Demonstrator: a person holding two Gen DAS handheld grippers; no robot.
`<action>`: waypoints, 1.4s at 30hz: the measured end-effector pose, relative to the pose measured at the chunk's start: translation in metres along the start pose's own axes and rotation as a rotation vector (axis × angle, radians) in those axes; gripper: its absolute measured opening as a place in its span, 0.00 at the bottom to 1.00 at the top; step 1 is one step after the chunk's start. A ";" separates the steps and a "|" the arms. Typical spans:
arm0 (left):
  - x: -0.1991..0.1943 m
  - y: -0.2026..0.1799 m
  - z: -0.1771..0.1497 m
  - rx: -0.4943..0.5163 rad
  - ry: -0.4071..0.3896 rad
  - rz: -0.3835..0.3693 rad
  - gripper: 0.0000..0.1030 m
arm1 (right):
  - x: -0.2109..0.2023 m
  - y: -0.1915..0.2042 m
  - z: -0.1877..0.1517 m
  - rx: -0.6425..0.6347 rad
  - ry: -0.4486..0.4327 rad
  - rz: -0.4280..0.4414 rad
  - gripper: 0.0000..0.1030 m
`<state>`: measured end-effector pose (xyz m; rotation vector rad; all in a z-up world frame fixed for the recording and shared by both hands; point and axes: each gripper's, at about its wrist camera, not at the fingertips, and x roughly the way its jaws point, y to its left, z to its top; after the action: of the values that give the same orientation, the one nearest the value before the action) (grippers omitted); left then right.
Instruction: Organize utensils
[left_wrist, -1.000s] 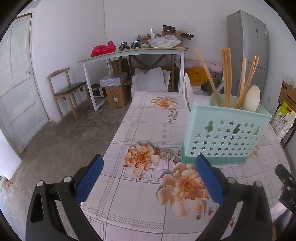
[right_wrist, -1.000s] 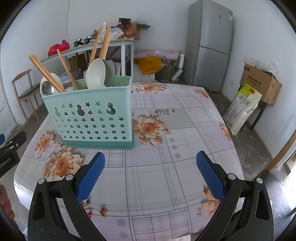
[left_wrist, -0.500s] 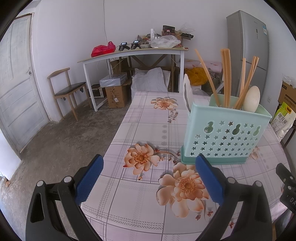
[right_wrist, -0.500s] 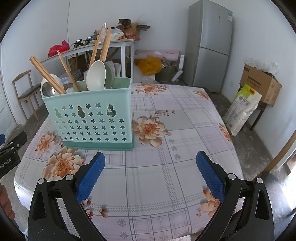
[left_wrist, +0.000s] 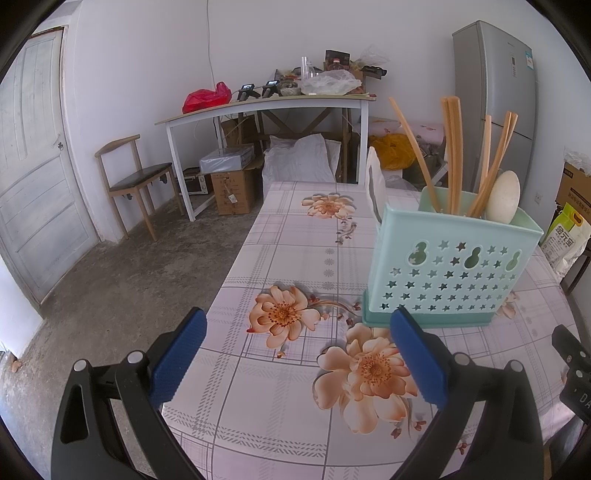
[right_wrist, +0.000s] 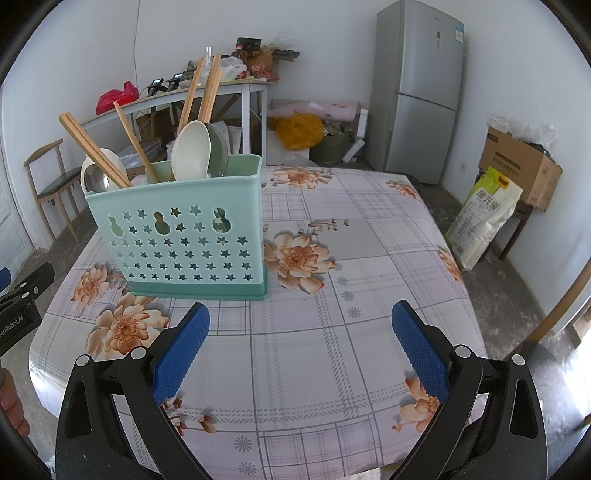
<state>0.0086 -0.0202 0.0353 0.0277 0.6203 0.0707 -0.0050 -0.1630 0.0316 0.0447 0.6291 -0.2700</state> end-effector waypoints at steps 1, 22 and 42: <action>0.000 0.000 0.000 0.000 0.000 0.000 0.95 | 0.000 0.000 0.000 0.000 0.000 0.000 0.92; -0.003 0.003 -0.003 -0.003 0.005 0.006 0.95 | -0.001 0.000 0.001 0.000 0.000 0.001 0.92; -0.004 0.003 -0.003 -0.005 0.009 0.006 0.95 | -0.001 0.001 0.001 0.002 0.000 -0.002 0.92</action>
<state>0.0030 -0.0171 0.0351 0.0249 0.6295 0.0784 -0.0053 -0.1619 0.0326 0.0459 0.6291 -0.2724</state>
